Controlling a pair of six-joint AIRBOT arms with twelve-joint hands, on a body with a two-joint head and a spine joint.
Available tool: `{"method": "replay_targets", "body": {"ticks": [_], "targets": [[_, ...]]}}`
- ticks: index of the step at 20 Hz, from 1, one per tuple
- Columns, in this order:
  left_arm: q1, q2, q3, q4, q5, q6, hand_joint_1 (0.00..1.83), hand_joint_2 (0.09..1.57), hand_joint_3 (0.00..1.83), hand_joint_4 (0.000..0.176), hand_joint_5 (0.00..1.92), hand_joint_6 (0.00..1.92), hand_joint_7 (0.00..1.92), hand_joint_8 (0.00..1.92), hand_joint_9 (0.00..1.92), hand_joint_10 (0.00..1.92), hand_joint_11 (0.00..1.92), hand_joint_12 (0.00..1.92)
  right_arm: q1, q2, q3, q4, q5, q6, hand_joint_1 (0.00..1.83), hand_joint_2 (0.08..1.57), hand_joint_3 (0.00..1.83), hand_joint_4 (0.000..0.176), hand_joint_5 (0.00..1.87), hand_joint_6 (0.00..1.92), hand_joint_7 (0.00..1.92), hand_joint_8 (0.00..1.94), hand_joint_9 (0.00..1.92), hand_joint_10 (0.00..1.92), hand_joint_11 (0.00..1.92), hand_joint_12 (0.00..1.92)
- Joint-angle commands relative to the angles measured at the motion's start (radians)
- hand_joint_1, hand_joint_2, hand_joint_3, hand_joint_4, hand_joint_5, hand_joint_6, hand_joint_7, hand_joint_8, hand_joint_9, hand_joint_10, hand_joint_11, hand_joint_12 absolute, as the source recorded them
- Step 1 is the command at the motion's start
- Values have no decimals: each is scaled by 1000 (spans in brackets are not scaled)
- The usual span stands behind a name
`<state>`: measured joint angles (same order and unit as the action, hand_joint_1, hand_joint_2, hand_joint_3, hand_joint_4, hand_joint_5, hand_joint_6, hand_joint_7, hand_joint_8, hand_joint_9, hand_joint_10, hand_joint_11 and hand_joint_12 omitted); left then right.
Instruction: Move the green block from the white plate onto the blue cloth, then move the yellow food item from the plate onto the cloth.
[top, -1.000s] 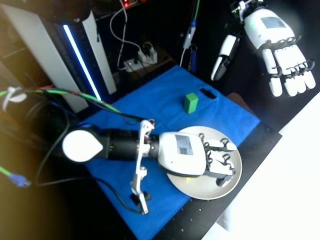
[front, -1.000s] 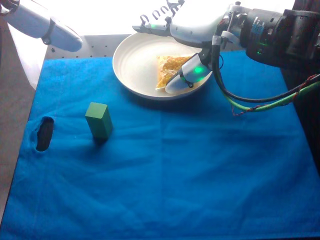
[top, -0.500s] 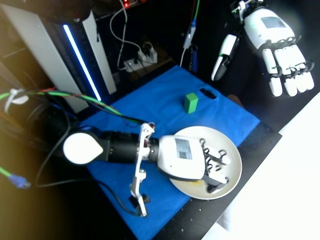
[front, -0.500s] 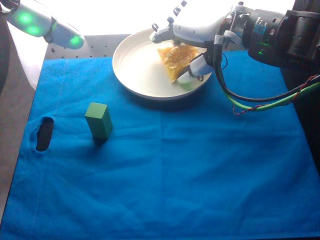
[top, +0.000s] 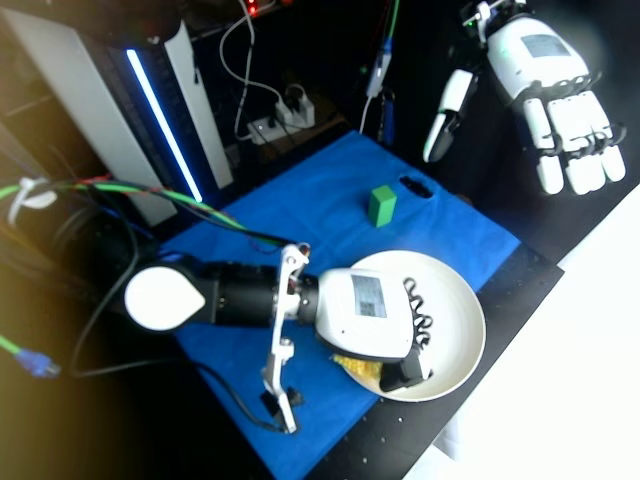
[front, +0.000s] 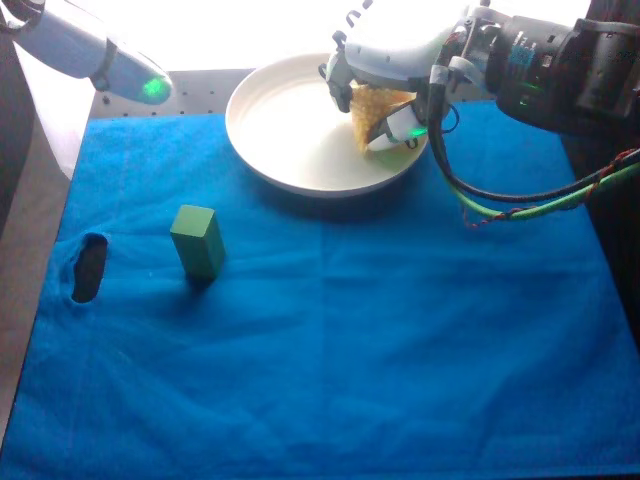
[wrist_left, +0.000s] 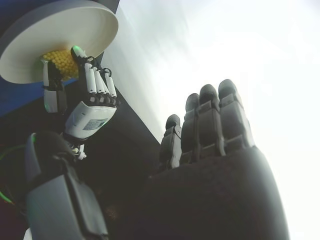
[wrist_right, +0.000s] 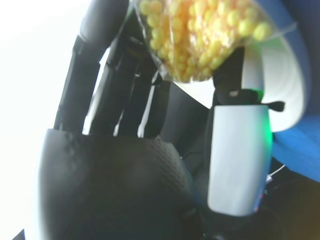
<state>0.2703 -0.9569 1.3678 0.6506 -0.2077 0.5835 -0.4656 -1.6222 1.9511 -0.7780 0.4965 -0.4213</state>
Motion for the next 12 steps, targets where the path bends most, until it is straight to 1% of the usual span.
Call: {"method": "replay_targets", "body": {"ticks": [1,2,3,4,5,6,7,8,9,10,11,12], "targets": [[-3,0,-2,-16,-86,-1,591,762,1,176,0,0,158,7,187,29,89,47,11,8,-7,41,116,-4,1285,1069,3,0,1077,586,1124,975,1254,805,1079,1473],[-1,0,-2,-17,-85,-1,601,762,1,176,0,0,160,7,183,24,81,45,18,30,-33,44,143,-4,1277,1069,2,0,1054,668,1135,926,1215,804,1038,1464],[0,0,-2,-20,-84,-1,607,753,0,176,0,0,164,7,181,20,81,46,23,53,-63,45,169,-4,1274,1069,1,0,1043,700,1146,898,1197,797,1010,1458],[4,0,-2,-24,-84,-2,625,741,0,176,0,0,152,1,142,4,58,36,25,87,-108,50,206,-4,1278,1065,0,0,1021,752,1182,823,1227,767,1045,1436],[6,0,-3,-27,-83,-2,613,742,0,176,0,0,133,0,118,0,66,40,25,109,-135,51,230,-4,1269,1069,0,0,996,819,1188,781,1212,696,1005,1434],[9,0,-3,-30,-83,-3,603,745,0,176,0,0,119,0,100,0,67,41,25,134,-170,51,263,-4,1273,1066,0,0,1006,792,1196,777,1216,652,994,1412],[13,1,-3,-33,-83,-4,602,743,0,176,0,0,118,1,96,0,57,37,25,152,-195,51,284,-4,1275,1067,0,0,1007,772,1187,805,1195,648,926,1455],[17,1,-3,-35,-83,-6,602,743,0,176,0,0,118,1,96,0,57,37,25,173,-221,51,304,-4,1275,1067,0,0,1007,772,1187,805,1195,648,926,1455],[20,2,-3,-36,-83,-9,617,700,0,176,11,4,130,5,106,4,65,41,25,192,-246,49,321,-4,1285,1066,0,0,1061,617,1160,902,1206,738,953,1452],[21,3,-3,-37,-83,-10,617,694,0,176,3,0,132,5,108,5,72,44,25,222,-278,46,342,-4,1285,1070,0,0,1063,577,1146,949,1224,802,968,1508],[21,3,-3,-37,-83,-11,653,665,0,176,13,1,155,3,134,6,96,62,25,245,-301,43,353,-4,1282,1081,0,0,1043,590,1123,1004,1211,985,974,1614],[23,3,-3,-38,-83,-12,657,661,0,176,7,0,161,4,148,9,110,70,23,274,-333,36,364,-4,1280,1088,0,0,1032,601,1101,1048,1191,1085,997,1637]]}}
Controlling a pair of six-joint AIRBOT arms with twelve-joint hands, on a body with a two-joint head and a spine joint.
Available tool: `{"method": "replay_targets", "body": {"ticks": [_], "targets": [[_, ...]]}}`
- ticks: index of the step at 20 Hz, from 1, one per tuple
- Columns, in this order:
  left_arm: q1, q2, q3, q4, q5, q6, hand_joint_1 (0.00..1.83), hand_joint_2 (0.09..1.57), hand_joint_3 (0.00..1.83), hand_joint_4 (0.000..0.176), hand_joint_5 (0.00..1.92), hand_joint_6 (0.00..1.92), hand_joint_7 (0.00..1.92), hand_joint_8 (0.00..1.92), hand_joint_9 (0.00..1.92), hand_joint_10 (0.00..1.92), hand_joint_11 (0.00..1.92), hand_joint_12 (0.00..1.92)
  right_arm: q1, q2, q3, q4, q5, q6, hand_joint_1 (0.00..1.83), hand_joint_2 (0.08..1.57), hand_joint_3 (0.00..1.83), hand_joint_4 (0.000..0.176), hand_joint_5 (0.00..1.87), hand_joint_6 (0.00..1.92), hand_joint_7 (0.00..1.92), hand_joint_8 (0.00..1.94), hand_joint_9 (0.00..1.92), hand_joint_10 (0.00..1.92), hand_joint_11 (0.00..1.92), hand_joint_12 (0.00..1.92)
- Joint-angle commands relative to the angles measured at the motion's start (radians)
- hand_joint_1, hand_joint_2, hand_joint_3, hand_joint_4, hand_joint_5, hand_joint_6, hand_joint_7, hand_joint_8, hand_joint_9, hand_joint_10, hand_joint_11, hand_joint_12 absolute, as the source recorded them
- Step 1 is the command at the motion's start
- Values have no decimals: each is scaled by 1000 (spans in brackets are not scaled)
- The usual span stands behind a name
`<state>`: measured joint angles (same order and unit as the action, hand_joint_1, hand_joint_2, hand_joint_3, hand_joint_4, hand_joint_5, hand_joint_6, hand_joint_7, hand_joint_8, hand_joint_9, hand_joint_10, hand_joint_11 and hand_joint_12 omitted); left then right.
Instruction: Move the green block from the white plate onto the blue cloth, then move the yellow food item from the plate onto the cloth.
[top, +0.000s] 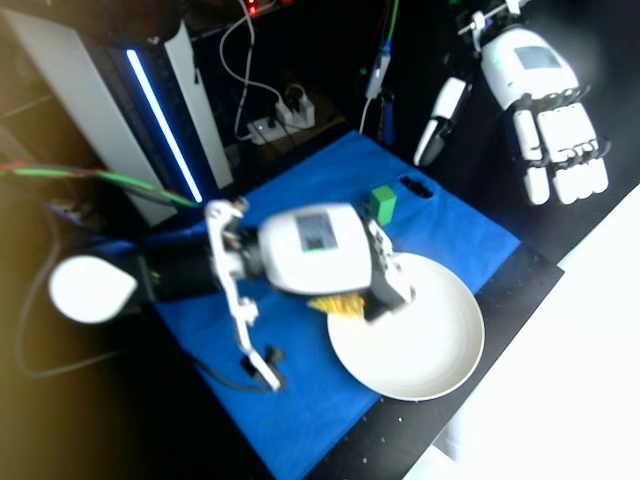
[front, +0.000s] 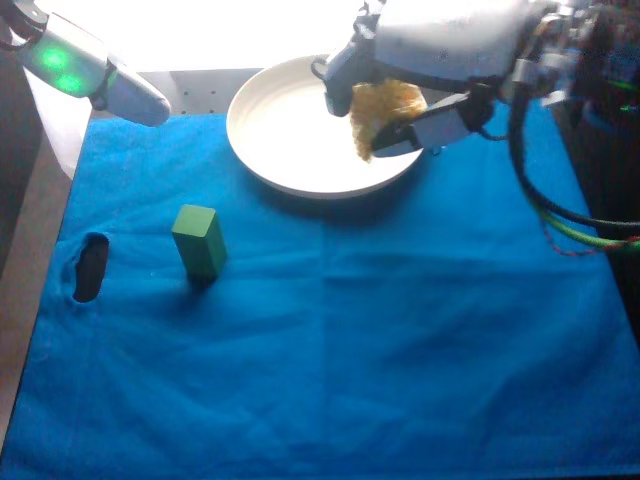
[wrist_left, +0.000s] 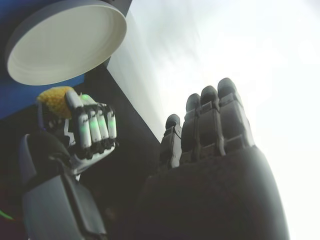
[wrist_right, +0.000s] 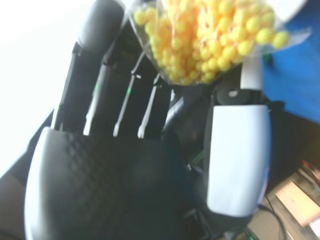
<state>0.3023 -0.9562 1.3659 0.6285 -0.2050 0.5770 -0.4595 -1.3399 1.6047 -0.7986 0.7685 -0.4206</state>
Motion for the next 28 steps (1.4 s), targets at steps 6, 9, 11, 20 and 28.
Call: {"method": "replay_targets", "body": {"ticks": [6,9,11,20,28], "targets": [[1,6,0,-24,-89,-10,683,653,0,176,33,9,145,0,109,0,45,49,-42,82,-105,20,141,-5,1272,1098,0,0,1017,683,1051,1118,982,1297,838,1719],[10,9,0,-32,-91,-10,692,659,1,176,26,4,139,1,99,0,46,53,-91,108,-144,15,161,-5,1269,1081,0,0,972,837,1157,857,1159,720,910,1315],[14,10,-1,-36,-93,-11,670,678,8,176,10,0,130,0,97,0,53,57,-117,113,-158,10,161,-5,1258,1077,0,0,958,931,1185,737,1199,528,882,1223],[26,10,-3,-37,-89,-12,674,699,4,176,0,0,150,6,132,9,83,79,-142,100,-163,-12,160,-5,1134,1025,0,0,793,384,991,373,1171,96,756,1208],[44,15,-4,-42,-109,-38,670,696,1,176,0,0,122,2,115,0,53,73,-142,168,-208,51,172,-5,615,678,0,165,0,0,0,0,2,0,0,235]]}}
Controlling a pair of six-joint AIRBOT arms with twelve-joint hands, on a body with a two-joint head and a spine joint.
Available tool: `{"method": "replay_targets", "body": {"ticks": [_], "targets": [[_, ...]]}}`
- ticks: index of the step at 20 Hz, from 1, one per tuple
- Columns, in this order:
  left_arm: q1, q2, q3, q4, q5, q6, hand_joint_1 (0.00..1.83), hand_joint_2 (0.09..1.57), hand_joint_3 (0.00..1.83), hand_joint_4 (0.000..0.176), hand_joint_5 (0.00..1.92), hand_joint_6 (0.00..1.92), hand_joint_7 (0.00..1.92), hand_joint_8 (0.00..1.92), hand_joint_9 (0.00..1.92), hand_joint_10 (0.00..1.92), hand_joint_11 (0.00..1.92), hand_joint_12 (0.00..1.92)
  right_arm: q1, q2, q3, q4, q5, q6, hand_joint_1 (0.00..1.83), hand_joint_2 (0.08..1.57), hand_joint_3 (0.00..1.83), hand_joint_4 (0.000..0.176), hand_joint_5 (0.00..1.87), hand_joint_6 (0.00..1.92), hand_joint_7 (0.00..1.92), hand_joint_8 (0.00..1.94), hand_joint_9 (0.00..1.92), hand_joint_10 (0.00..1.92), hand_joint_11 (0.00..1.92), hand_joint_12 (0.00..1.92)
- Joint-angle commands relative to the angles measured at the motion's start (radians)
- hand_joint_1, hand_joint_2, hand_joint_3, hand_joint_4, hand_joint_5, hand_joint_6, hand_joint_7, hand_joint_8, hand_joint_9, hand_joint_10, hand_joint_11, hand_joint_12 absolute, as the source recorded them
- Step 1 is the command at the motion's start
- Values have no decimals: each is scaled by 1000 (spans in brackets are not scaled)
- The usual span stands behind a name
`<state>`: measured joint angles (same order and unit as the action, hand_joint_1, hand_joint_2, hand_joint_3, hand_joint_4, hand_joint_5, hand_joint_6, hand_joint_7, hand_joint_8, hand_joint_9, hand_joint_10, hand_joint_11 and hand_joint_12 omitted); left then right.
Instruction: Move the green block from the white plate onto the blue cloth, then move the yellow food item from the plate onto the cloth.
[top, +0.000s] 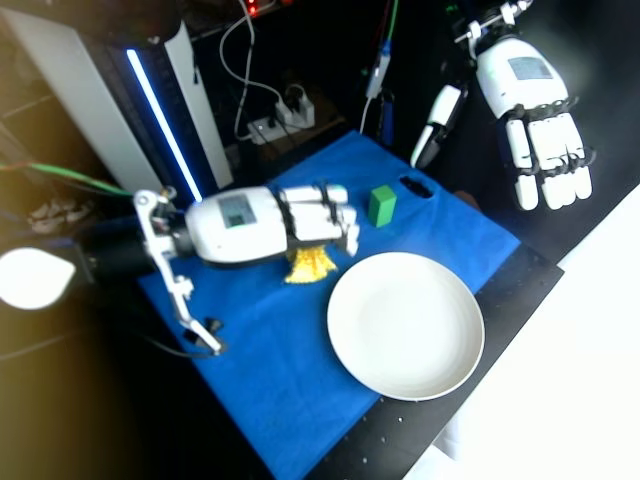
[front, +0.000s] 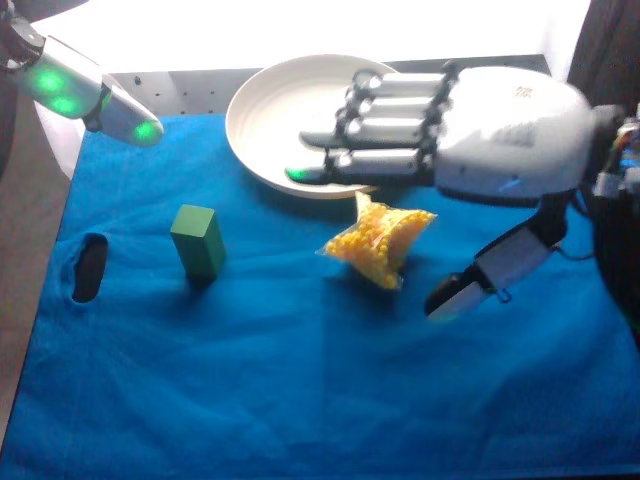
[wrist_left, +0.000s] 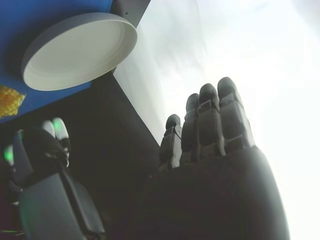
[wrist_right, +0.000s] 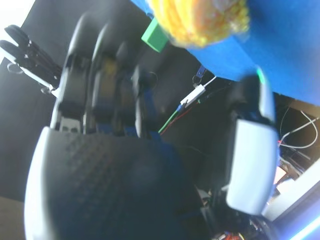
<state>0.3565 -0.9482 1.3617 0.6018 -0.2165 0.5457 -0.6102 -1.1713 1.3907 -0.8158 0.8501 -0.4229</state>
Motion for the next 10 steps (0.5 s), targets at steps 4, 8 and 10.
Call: {"method": "replay_targets", "body": {"ticks": [4,8,10], "targets": [[19,20,-8,-91,-175,-7,618,688,0,176,1,0,138,7,125,8,67,82,9,64,-19,190,121,-3,670,645,0,176,0,0,0,0,0,0,14,92],[90,68,-46,-247,-334,30,596,756,22,176,0,0,112,0,77,0,38,70,6,106,-28,330,173,-3,573,658,0,176,0,0,0,0,0,0,0,383],[155,108,-99,-386,-470,118,416,764,18,176,0,0,81,0,56,0,53,74,-21,124,-41,455,225,-3,569,673,0,176,0,0,0,0,0,0,0,98]]}}
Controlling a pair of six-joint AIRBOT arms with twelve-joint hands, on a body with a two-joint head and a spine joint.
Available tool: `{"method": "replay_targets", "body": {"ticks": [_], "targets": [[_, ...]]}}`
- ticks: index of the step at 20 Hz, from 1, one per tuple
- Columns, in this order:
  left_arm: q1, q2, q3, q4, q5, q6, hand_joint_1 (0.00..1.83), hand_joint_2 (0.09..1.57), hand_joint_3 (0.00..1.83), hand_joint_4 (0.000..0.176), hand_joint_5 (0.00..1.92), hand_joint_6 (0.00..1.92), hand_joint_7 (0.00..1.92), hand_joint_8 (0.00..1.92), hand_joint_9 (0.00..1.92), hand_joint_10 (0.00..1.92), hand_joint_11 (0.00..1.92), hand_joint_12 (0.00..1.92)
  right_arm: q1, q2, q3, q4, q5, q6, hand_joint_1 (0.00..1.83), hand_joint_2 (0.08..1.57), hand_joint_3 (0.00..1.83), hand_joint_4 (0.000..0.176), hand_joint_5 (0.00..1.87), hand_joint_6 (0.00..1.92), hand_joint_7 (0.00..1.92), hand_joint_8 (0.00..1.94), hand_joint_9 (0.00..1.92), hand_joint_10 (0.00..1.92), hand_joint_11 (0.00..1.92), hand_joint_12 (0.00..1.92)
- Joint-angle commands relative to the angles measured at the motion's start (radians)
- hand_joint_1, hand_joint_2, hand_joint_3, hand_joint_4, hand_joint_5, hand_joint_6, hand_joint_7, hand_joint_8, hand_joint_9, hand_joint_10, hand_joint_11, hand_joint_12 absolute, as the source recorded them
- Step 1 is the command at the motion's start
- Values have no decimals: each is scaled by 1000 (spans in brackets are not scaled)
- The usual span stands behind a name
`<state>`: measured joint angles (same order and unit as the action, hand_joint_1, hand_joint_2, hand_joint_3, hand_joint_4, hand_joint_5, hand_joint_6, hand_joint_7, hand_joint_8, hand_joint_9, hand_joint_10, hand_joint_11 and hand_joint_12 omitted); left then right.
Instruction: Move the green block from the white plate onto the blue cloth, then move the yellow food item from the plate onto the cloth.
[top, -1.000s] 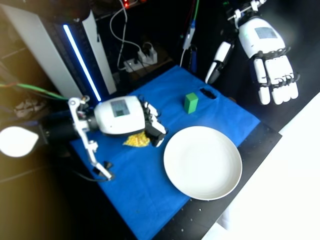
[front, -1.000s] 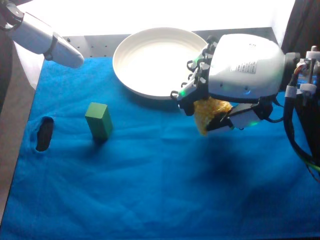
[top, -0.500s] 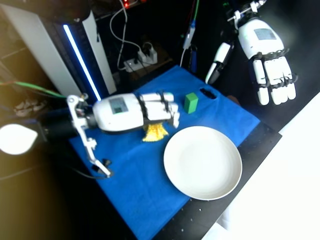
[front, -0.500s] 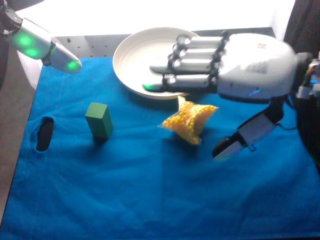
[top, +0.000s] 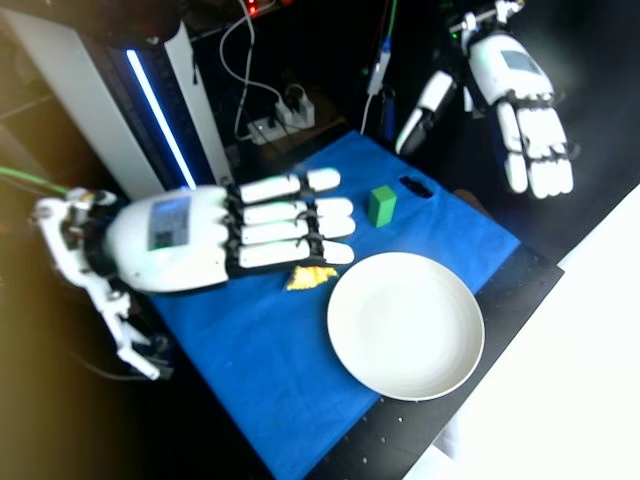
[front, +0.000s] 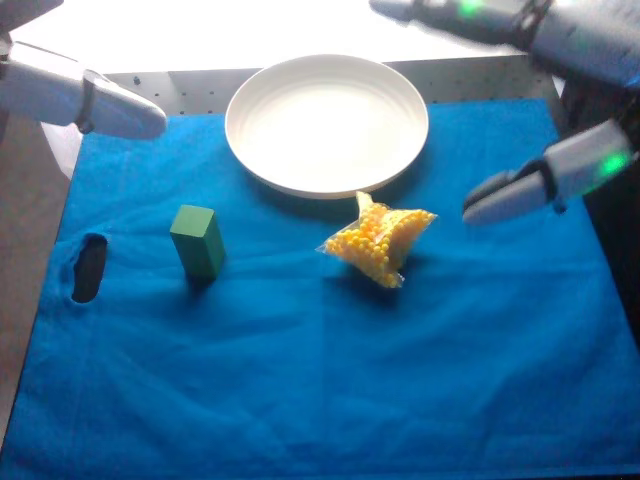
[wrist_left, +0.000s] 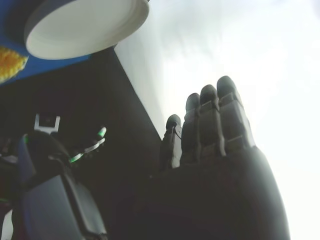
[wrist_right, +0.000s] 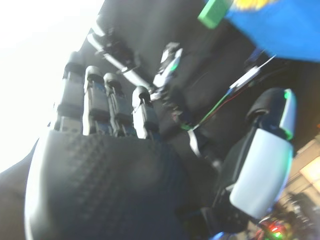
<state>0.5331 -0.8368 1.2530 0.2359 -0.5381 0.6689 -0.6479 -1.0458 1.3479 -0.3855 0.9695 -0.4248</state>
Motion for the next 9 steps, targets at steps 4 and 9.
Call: {"method": "replay_targets", "body": {"ticks": [4,9], "targets": [[-1,27,-29,-95,-305,9,509,744,0,176,0,0,60,3,22,5,0,1,-50,31,-4,234,231,-1,529,727,19,176,0,0,0,0,0,0,0,0],[75,83,-131,-195,-566,91,422,739,4,176,72,25,104,14,43,9,0,0,-55,62,-36,336,345,-1,501,796,7,176,0,0,0,0,27,4,89,50]]}}
